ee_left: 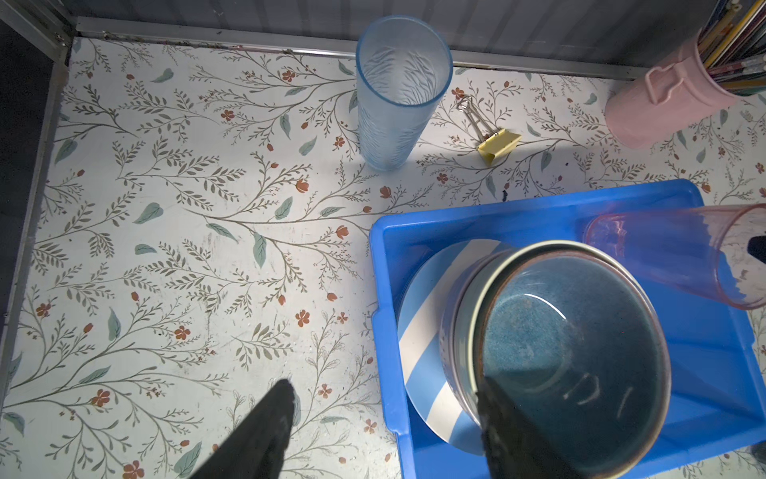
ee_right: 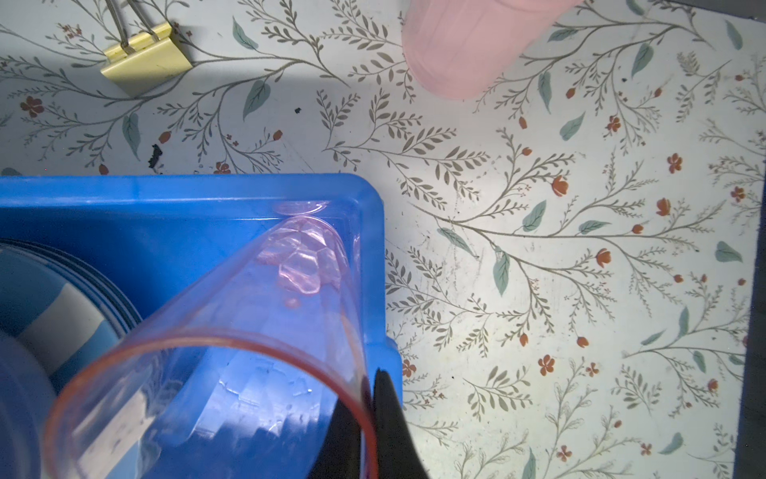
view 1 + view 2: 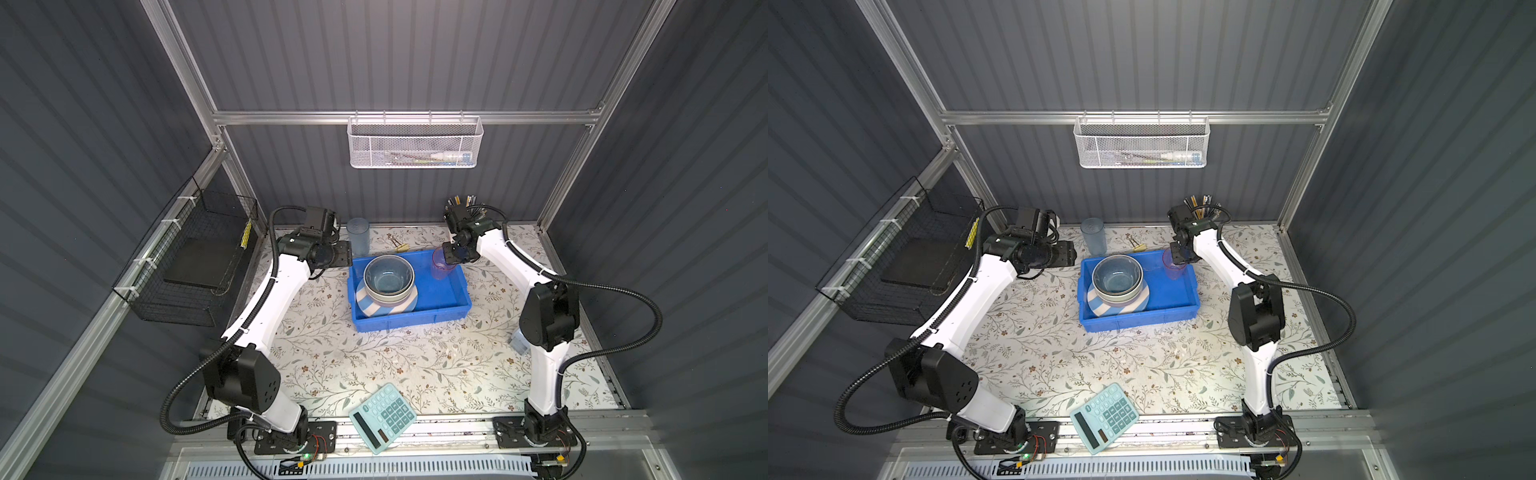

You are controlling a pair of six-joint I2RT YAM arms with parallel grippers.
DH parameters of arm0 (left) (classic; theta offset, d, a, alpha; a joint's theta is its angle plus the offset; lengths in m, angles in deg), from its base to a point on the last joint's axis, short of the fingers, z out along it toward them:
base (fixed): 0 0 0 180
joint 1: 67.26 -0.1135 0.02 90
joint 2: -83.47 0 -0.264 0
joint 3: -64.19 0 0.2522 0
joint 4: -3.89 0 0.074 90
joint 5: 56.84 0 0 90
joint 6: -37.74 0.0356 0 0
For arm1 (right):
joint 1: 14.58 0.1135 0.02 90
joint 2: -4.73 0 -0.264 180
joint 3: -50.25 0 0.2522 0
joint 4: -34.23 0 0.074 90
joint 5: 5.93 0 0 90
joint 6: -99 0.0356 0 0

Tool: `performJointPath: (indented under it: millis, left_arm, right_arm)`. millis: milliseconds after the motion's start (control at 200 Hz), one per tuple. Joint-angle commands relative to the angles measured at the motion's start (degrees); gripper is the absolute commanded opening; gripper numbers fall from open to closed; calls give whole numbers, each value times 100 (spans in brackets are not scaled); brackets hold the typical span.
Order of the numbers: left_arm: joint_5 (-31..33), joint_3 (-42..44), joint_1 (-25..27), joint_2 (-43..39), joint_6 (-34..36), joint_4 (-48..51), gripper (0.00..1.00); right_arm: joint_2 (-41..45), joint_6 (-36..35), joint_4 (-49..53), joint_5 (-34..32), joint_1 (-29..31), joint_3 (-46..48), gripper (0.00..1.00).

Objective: Place the mixed dishes into the plastic bin
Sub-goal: 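Lower the pink cup upright into the bin corner with the right gripper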

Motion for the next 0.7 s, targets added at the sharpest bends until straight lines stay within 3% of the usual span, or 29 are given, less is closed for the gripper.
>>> performJointPath:
  millis: [0,545,695]
  left_arm:
    - [105,102,-49,-125,51,101,71]
    - [-7,87,-136,77,85,35,71]
    - [-118,-231,-257,387,61,10,70]
  right_arm:
    - [-77,58,48,-220,-60,-200,10]
    - [108,116,51,-121,-92,-270,16]
    - [489,70,0,69,-87,-141,24]
